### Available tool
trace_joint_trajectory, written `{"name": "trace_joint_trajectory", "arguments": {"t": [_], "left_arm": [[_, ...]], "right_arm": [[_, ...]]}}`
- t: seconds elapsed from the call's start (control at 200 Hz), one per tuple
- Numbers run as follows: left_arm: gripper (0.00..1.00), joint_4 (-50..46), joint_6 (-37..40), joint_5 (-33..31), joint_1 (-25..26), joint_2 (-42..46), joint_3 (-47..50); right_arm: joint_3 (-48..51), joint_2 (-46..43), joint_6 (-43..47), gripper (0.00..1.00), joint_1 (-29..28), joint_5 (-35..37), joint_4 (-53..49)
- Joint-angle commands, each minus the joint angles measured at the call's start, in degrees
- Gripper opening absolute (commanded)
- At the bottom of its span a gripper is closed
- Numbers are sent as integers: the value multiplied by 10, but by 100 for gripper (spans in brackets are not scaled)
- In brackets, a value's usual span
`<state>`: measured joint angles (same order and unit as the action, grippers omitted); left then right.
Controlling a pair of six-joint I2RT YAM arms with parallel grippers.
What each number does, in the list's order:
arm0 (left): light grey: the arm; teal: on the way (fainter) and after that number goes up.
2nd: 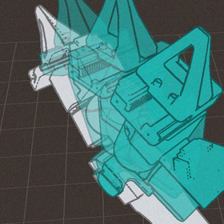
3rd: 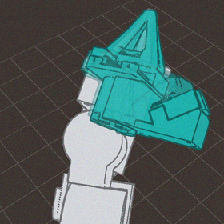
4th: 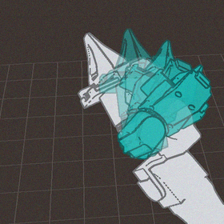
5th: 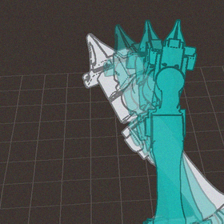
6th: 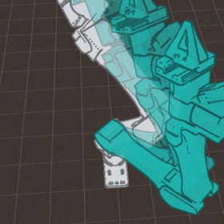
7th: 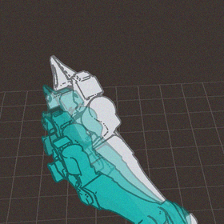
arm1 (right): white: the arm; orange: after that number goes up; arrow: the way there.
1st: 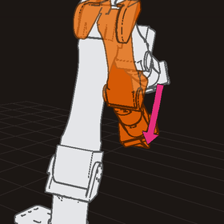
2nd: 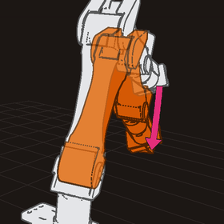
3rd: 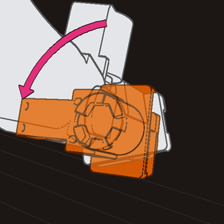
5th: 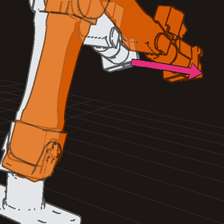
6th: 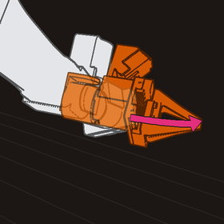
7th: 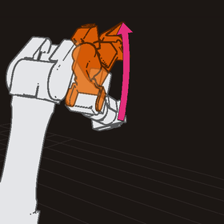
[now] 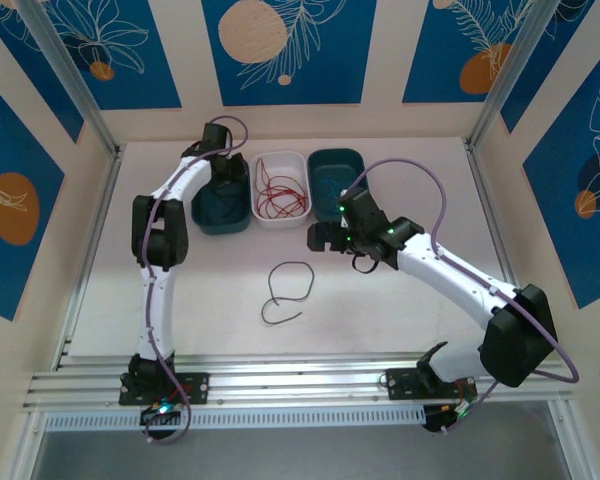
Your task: Untangle the cables
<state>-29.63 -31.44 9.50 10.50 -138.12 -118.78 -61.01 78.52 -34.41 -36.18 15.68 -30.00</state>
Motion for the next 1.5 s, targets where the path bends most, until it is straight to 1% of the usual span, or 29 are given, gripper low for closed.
{"name": "trace_joint_trajectory", "arguments": {"t": [0.0,0.055,0.08,0.2,0.305,0.355,0.59,0.67,0.785,0.87,0.93,1.07,1.19,1.296,1.496], "left_arm": [[0,-19,1,-24,-4,44,32],[0,-15,2,-47,-4,72,61],[2,-12,3,-56,-4,85,74],[6,-9,12,-98,-4,133,125],[15,-12,21,-117,-5,159,152],[17,-13,21,-119,-6,164,163],[41,-7,23,-114,-8,201,211],[52,0,24,-118,-9,228,233],[62,8,29,-127,-9,268,265],[72,16,30,-128,-9,302,292],[78,24,31,-122,-9,329,314],[100,59,32,-100,-7,406,386],[100,114,34,-74,-7,478,471],[100,148,19,-50,-4,535,530],[100,167,4,-51,3,628,619]], "right_arm": [[-16,21,-18,94,2,-5,-36],[-14,30,-23,89,1,-11,-41],[-13,34,-25,88,0,-12,-43],[-16,61,-30,84,-8,-12,-62],[-33,94,-27,79,-23,-8,-87],[-44,112,-26,78,-32,-6,-98],[-83,191,-41,70,-68,-16,-132],[-91,211,-52,68,-75,-17,-140],[-100,233,-65,65,-79,-29,-146],[-106,247,-68,61,-83,-38,-147],[-110,254,-70,60,-88,-42,-147],[-117,267,-77,57,-93,-49,-143],[-121,279,-82,54,-94,-50,-143],[-122,290,-84,52,-94,-51,-142],[-122,308,-89,46,-98,-55,-137]]}}
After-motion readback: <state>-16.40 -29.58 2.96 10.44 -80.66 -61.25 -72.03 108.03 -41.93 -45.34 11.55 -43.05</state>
